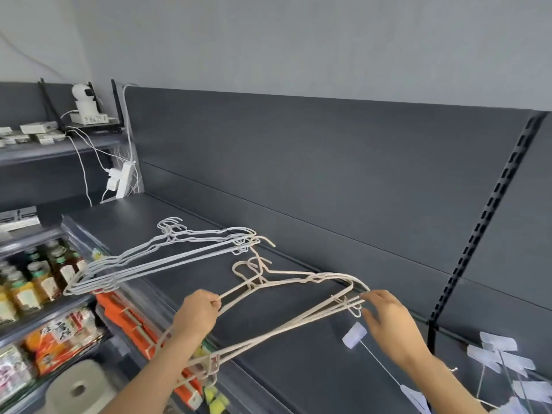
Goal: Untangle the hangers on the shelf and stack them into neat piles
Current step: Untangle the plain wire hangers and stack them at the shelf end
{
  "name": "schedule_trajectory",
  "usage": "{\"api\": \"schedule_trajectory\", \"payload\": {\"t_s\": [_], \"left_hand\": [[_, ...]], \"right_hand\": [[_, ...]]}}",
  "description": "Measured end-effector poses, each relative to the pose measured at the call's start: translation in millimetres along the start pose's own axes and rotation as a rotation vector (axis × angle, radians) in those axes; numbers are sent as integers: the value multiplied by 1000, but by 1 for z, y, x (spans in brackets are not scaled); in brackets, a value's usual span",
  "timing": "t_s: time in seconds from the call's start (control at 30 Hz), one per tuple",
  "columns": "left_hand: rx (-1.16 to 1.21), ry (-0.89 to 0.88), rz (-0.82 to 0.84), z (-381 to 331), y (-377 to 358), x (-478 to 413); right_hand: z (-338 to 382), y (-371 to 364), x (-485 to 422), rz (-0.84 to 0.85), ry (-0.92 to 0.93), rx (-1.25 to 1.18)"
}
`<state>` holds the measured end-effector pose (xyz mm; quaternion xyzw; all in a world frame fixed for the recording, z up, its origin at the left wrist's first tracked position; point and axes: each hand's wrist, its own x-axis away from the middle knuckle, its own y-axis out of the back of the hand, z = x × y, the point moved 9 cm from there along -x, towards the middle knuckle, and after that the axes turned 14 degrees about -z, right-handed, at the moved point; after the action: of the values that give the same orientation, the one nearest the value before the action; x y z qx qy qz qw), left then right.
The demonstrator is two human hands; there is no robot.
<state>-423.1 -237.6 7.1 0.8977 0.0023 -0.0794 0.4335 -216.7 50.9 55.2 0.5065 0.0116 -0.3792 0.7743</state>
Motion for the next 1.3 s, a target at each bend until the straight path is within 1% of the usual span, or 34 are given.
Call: {"api": "schedule_trajectory", "payload": {"t_s": [0.13,0.33,0.43,0.6,0.77,0.9,1.0,1.13,1.23,1.3], "left_hand": [[-90,21,-8,4,-15,-14],[-434,-117,-44,-4,-29,-16],[-529,-172,-7,-11,-37,-19],[-485,-248,99,-22,-56,-41],[-350,-327,70,-32,-53,-80],[-279,-391,57,-24,-42,-115],[-227,-389,5,6,-14,-158],[-253,-361,-87,58,33,-223],[-265,-318,-86,89,51,-262],[-306,-310,-49,102,51,-277]], "right_hand": [[-2,-28,-26,49,12,-2],[11,-64,-55,122,55,5],[18,-77,-63,141,87,38],[21,-88,-73,148,73,31],[33,-108,-80,149,46,34],[56,-134,-87,140,7,39],[85,-163,-91,133,-26,32],[140,-204,-97,134,-18,33],[183,-233,-103,150,6,5],[206,-248,-109,157,18,0]]}}
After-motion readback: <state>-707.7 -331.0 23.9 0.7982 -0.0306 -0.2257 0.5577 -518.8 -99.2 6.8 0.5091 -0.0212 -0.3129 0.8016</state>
